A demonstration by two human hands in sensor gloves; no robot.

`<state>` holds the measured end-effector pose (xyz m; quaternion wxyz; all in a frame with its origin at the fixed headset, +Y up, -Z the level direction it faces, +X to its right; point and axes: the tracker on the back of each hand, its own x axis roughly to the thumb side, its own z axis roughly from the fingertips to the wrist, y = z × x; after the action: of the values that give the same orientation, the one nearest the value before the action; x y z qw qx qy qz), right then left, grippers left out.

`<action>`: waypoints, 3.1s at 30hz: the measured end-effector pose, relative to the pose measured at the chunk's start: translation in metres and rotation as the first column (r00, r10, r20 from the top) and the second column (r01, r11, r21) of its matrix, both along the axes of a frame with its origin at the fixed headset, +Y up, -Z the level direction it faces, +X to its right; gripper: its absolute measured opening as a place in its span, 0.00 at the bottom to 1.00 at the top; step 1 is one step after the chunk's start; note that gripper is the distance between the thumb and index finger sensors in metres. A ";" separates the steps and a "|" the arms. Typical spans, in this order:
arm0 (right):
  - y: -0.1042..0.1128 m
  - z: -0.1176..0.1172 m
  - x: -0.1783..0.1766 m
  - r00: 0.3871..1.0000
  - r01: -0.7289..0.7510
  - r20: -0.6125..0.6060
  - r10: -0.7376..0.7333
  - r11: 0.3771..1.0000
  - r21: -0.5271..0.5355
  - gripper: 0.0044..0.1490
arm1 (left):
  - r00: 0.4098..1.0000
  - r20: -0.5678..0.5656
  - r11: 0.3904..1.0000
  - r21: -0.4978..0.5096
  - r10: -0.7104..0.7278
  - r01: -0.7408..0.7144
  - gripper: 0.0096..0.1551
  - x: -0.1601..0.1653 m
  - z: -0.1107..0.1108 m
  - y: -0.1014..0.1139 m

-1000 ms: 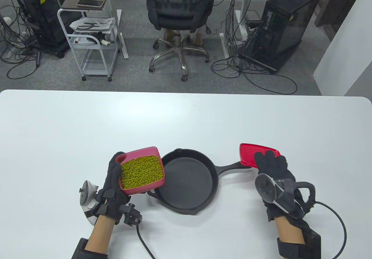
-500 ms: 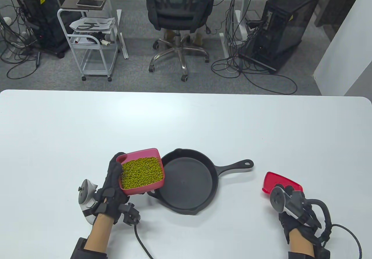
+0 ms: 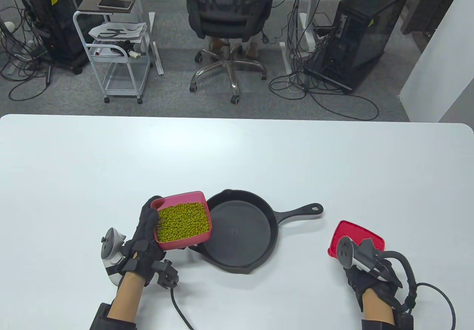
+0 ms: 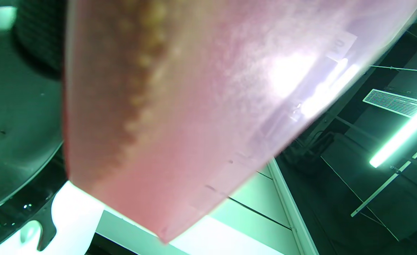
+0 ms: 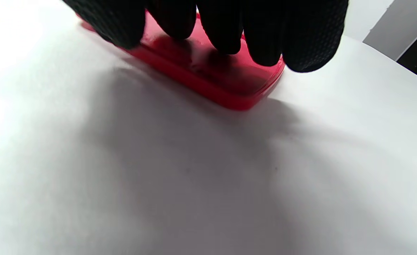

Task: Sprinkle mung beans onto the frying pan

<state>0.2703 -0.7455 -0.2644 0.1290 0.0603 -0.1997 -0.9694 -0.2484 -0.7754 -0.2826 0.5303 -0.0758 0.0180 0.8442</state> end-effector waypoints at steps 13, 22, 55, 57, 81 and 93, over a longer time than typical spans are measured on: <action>0.118 -0.034 -0.165 0.835 0.462 -0.421 -0.354 0.867 0.187 0.38 | 0.997 0.016 0.997 0.002 -0.078 0.078 0.42 0.005 -0.005 0.000; 0.142 -0.037 -0.317 0.499 0.741 -0.596 -0.630 0.666 -0.083 0.33 | 0.992 0.013 0.992 0.004 -0.122 0.122 0.42 0.005 -0.005 -0.001; 0.075 -0.080 -0.364 0.697 0.572 -0.343 -0.630 0.777 -0.264 0.37 | 0.991 -0.042 0.991 -0.045 -0.130 0.128 0.41 0.008 -0.005 -0.009; 0.073 -0.082 -0.365 0.695 0.584 -0.346 -0.631 0.775 -0.240 0.33 | 0.991 -0.036 0.990 -0.051 -0.131 0.129 0.41 0.007 -0.006 -0.011; 0.100 -0.115 -0.286 0.585 0.791 -0.235 -0.776 0.610 -0.046 0.24 | 0.992 -0.016 0.988 -0.092 -0.126 0.124 0.41 0.007 -0.009 -0.012; 0.014 -0.108 -0.220 0.708 0.701 -0.006 -0.706 0.703 -0.117 0.24 | 0.994 -0.034 0.990 -0.105 -0.101 0.097 0.42 0.003 -0.010 -0.010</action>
<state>0.0505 -0.7318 -0.3721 -0.2426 -0.0515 -0.2553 -0.9345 -0.2453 -0.7850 -0.2925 0.5664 -0.0855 0.0760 0.8162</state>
